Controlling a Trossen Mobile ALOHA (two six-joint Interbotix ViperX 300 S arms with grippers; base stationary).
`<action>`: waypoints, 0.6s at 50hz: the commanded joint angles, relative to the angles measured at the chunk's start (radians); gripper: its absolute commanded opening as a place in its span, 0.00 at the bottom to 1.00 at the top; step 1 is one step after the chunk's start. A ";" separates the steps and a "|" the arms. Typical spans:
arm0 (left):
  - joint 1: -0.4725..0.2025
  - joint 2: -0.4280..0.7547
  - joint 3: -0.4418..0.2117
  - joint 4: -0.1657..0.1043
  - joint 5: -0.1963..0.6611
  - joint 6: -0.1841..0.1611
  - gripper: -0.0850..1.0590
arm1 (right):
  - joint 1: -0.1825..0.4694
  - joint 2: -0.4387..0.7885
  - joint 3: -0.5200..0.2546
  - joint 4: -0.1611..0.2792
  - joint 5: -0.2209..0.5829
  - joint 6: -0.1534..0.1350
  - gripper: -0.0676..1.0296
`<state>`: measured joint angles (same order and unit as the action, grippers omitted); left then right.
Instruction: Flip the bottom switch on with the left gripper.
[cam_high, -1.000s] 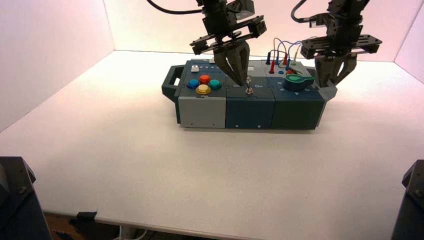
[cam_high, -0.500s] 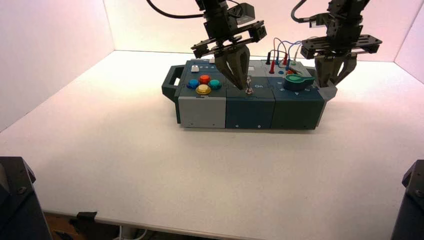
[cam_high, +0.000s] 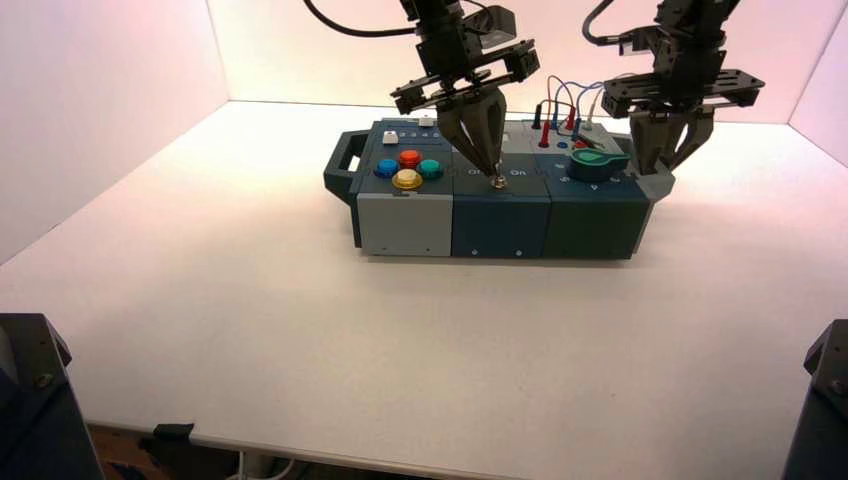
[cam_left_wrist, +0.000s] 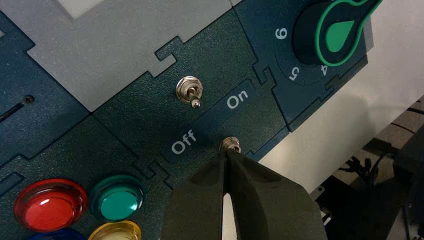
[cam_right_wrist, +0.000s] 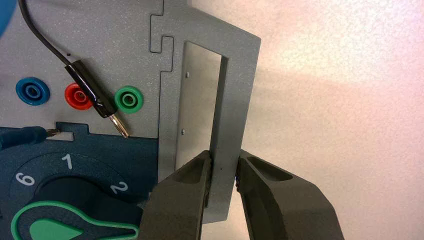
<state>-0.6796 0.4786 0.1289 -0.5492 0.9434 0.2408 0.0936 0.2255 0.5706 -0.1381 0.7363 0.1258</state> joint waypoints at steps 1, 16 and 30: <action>-0.034 -0.028 -0.031 -0.023 0.005 -0.003 0.05 | -0.003 0.002 0.002 -0.005 0.000 -0.032 0.04; -0.060 -0.037 -0.035 -0.031 0.012 -0.017 0.05 | -0.003 0.003 0.000 0.006 0.002 -0.040 0.04; -0.071 -0.040 -0.052 -0.035 0.025 -0.029 0.05 | 0.023 0.009 0.003 0.061 0.017 -0.081 0.04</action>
<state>-0.7010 0.4771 0.1150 -0.5599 0.9633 0.2194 0.0844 0.2301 0.5660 -0.0936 0.7409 0.0644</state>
